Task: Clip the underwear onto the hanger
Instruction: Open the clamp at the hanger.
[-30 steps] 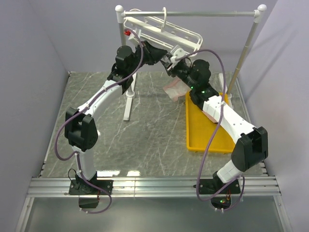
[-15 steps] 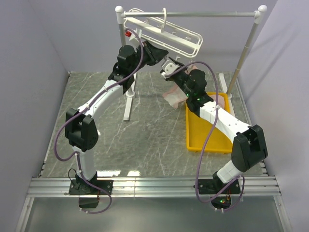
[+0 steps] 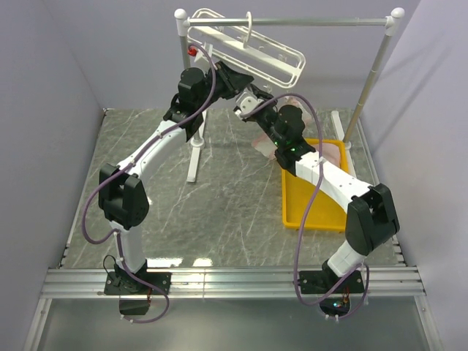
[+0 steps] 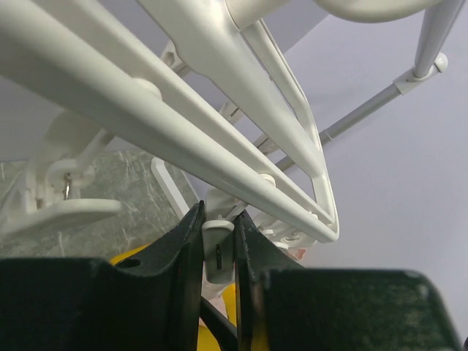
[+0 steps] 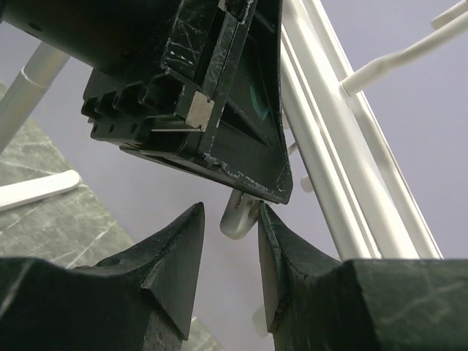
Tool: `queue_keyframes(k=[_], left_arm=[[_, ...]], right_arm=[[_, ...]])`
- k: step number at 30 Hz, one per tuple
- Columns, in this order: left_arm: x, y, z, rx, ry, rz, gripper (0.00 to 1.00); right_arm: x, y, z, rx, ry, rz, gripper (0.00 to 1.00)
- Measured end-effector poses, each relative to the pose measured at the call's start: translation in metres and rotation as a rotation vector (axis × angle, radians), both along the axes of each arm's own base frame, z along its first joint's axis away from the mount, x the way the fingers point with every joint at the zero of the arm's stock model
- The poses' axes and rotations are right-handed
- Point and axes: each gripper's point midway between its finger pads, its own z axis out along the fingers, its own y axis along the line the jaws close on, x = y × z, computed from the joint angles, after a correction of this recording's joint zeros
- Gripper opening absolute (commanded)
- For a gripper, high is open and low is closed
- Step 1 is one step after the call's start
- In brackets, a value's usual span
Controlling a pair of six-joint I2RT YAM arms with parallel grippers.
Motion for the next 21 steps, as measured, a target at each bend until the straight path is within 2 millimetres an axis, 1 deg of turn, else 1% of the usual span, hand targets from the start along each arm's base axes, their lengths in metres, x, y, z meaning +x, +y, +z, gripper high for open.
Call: queue_keyframes(k=[1, 3, 6, 7, 9, 10, 12, 13, 15, 16, 21], left_arm=[[0.001, 0.001, 0.0, 0.0, 0.001, 0.005, 0.06], [0.001, 0.001, 0.0, -0.005, 0.007, 0.008, 0.06], [0.003, 0.003, 0.001, -0.015, 0.014, 0.017, 0.08], [0.004, 0.004, 0.001, -0.017, 0.016, 0.027, 0.1], [0.005, 0.005, 0.001, -0.021, 0.02, 0.03, 0.13], [0.006, 0.006, 0.001, -0.023, 0.02, 0.032, 0.19], [0.006, 0.006, 0.002, -0.027, 0.023, 0.032, 0.25], [0.006, 0.006, 0.002, -0.027, 0.023, 0.033, 0.3], [0.006, 0.007, 0.001, -0.026, 0.024, 0.033, 0.35], [0.006, 0.007, 0.001, -0.025, 0.024, 0.03, 0.42], [0.001, 0.007, -0.001, -0.017, 0.024, 0.0, 0.53]], right_arm=[[0.001, 0.0, 0.0, -0.001, -0.002, -0.002, 0.42], [0.003, 0.0, 0.001, 0.001, -0.004, -0.014, 0.37], [0.008, -0.001, 0.007, 0.017, -0.006, -0.033, 0.23], [0.008, -0.001, 0.009, 0.024, -0.006, -0.033, 0.1], [0.009, 0.0, 0.012, 0.041, 0.0, -0.037, 0.03], [0.009, 0.001, 0.013, 0.052, 0.005, -0.035, 0.0], [0.009, 0.001, 0.014, 0.068, 0.019, -0.031, 0.0], [0.009, 0.001, 0.014, 0.075, 0.026, -0.029, 0.0], [0.01, 0.001, 0.012, 0.092, 0.046, -0.025, 0.0], [0.011, 0.0, 0.01, 0.1, 0.059, -0.02, 0.0], [0.014, -0.009, 0.008, 0.149, 0.128, 0.01, 0.0]])
